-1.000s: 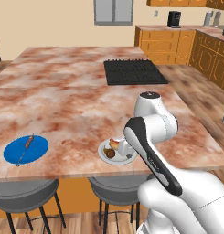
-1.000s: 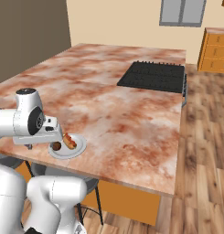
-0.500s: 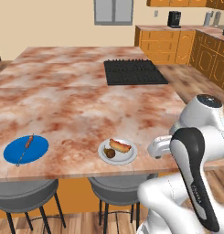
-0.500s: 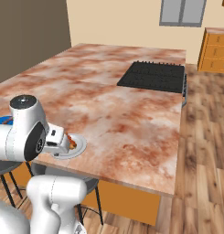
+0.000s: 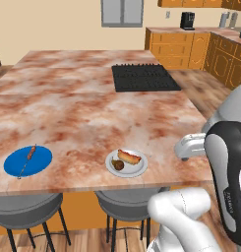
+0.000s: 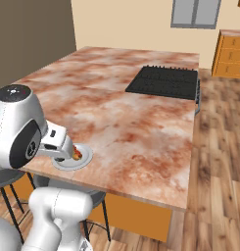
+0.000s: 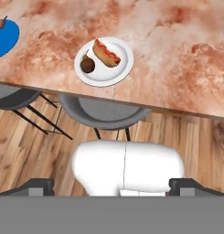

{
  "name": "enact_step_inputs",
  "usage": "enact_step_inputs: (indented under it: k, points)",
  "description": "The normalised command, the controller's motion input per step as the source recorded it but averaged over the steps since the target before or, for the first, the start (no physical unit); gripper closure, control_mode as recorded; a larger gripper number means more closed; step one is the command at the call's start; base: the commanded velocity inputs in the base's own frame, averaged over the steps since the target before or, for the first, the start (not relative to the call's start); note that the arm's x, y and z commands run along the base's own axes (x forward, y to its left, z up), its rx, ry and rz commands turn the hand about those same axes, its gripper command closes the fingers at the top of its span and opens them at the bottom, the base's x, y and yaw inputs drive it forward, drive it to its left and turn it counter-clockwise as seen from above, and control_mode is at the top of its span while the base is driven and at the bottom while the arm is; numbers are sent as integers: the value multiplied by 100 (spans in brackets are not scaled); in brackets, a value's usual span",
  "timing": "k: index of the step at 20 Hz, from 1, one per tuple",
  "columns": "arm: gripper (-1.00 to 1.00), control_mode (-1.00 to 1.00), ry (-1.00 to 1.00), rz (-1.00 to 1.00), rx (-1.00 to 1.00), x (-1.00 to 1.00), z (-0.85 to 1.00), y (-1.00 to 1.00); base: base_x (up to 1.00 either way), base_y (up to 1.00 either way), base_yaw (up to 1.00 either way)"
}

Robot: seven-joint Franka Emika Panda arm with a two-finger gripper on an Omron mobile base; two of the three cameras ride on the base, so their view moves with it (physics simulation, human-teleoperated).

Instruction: Pick up the pear and mango from the fridge and place one fruit on each plate on the dining counter.

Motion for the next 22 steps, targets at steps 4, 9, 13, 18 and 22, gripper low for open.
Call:
enact_step_inputs:
  k: [4,9,13,18,22]
  points:
    - [-100,-100,0,0,0,0,0,0,0,0,0]
    - [-100,-100,0,0,0,-9,0,0,0,0,0]
    - [-100,100,0,0,0,0,0,0,-88,-25,-13]
    - [-100,100,0,0,0,0,0,0,-100,-62,-29]
    - [-100,100,0,0,0,0,0,0,-60,-99,-27]
